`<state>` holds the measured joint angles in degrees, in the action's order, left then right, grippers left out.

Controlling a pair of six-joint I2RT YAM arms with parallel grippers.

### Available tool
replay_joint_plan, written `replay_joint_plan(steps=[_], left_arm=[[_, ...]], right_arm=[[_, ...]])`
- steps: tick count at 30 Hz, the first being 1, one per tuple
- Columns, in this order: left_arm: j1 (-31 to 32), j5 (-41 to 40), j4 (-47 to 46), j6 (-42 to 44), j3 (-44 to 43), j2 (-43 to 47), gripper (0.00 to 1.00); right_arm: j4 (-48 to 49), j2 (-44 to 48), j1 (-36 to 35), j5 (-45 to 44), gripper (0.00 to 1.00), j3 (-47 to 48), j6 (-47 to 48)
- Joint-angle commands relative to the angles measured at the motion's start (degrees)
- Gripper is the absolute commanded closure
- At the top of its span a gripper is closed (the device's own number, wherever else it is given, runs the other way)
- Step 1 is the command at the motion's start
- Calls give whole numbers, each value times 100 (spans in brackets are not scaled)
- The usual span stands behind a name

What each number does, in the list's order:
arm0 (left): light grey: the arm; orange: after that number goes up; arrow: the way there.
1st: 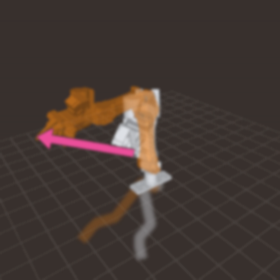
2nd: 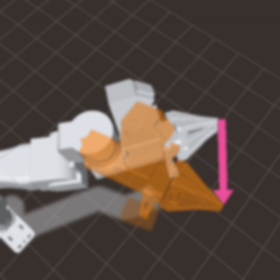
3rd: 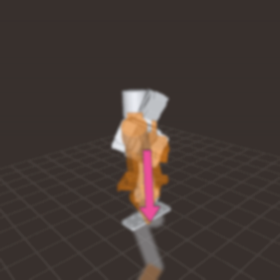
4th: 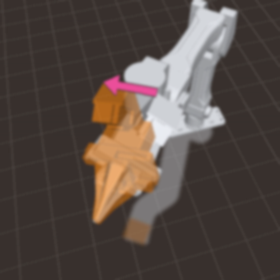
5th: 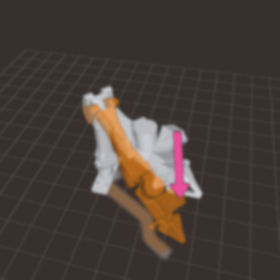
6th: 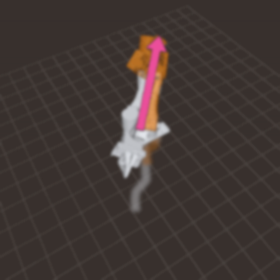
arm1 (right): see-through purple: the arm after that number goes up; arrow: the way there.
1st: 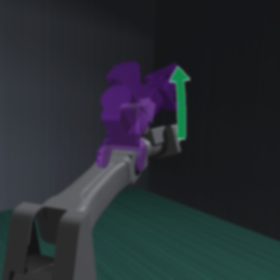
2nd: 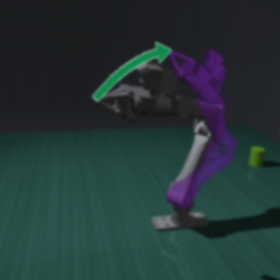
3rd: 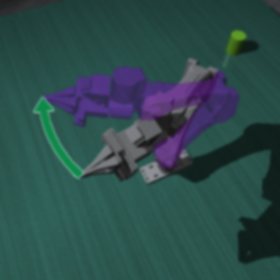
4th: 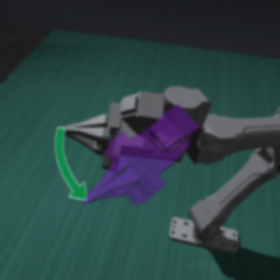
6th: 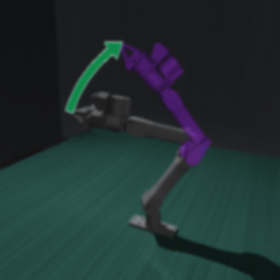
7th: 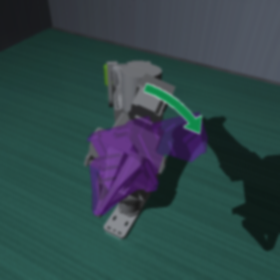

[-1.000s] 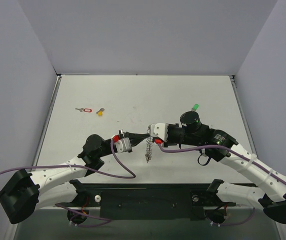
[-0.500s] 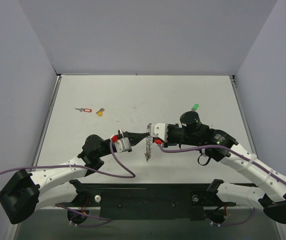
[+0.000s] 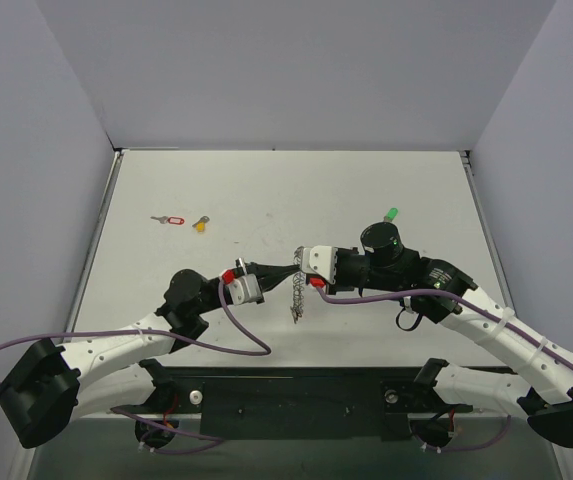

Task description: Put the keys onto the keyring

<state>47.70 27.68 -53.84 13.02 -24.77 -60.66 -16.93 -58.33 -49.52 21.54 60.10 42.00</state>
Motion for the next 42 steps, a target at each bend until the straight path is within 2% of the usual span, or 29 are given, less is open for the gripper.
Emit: replay_joint_plan(steps=[1,42], left_arm=[[-42,106,-531,-97,-63,11,100],[-95,132,-610,-124,-27,-7,100]], right_arm=[[225,102,30,140,100,116,-78],[129,155,91,210,100,90,-34]])
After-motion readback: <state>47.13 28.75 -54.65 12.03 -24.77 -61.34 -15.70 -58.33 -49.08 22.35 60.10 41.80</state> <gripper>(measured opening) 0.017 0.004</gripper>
